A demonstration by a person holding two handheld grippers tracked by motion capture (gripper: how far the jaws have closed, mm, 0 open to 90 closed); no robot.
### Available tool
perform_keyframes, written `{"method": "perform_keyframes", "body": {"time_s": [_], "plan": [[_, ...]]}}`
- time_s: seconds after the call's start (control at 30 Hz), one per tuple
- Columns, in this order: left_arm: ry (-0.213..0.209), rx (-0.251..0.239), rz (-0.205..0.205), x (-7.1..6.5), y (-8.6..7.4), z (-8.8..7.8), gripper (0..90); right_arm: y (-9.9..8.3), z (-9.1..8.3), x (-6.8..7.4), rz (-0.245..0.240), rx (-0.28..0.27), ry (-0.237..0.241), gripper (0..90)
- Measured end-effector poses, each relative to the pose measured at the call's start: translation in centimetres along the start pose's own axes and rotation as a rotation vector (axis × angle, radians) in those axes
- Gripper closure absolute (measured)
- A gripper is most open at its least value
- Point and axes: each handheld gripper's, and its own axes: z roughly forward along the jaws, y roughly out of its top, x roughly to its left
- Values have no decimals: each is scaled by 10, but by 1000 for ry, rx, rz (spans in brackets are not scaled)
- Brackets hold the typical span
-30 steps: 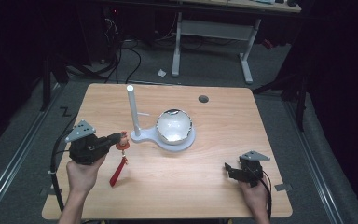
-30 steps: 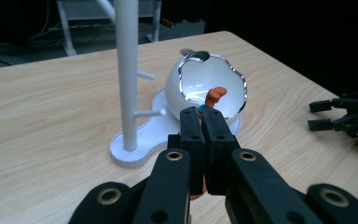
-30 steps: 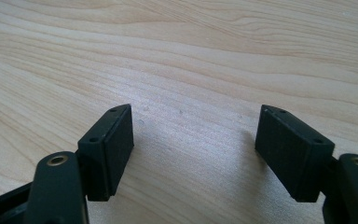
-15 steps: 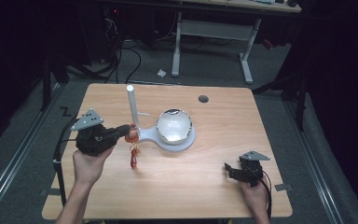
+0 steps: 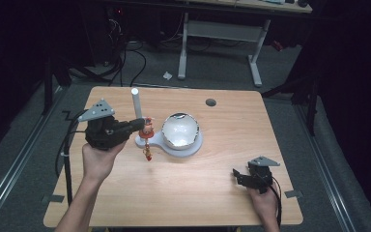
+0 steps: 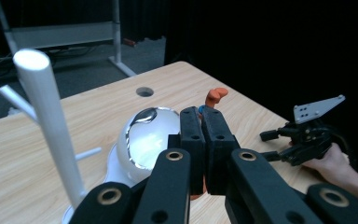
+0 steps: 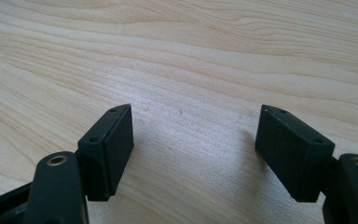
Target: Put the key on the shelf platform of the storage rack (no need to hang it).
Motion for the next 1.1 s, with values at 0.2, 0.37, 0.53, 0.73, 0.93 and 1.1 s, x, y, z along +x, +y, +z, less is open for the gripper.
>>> {"method": "perform_keyframes", "body": {"time_s": [0.2, 0.37, 0.53, 0.73, 0.93, 1.1], "plan": [[-18, 28, -3, -14, 2, 6, 889, 0, 0, 0, -1, 0, 0, 281], [-25, 47, -2, -27, 4, 13, 889, 0, 0, 0, -1, 0, 0, 281], [-47, 65, -7, -40, 4, 20, 889, 0, 0, 0, -1, 0, 0, 281], [-51, 85, -1, -49, 1, 36, 889, 0, 0, 0, -1, 0, 0, 281], [-53, 96, -12, -54, -1, 55, 889, 0, 0, 0, -3, -1, 0, 281], [-45, 90, -15, -57, -5, 70, 889, 0, 0, 0, -3, -1, 1, 280]]}}
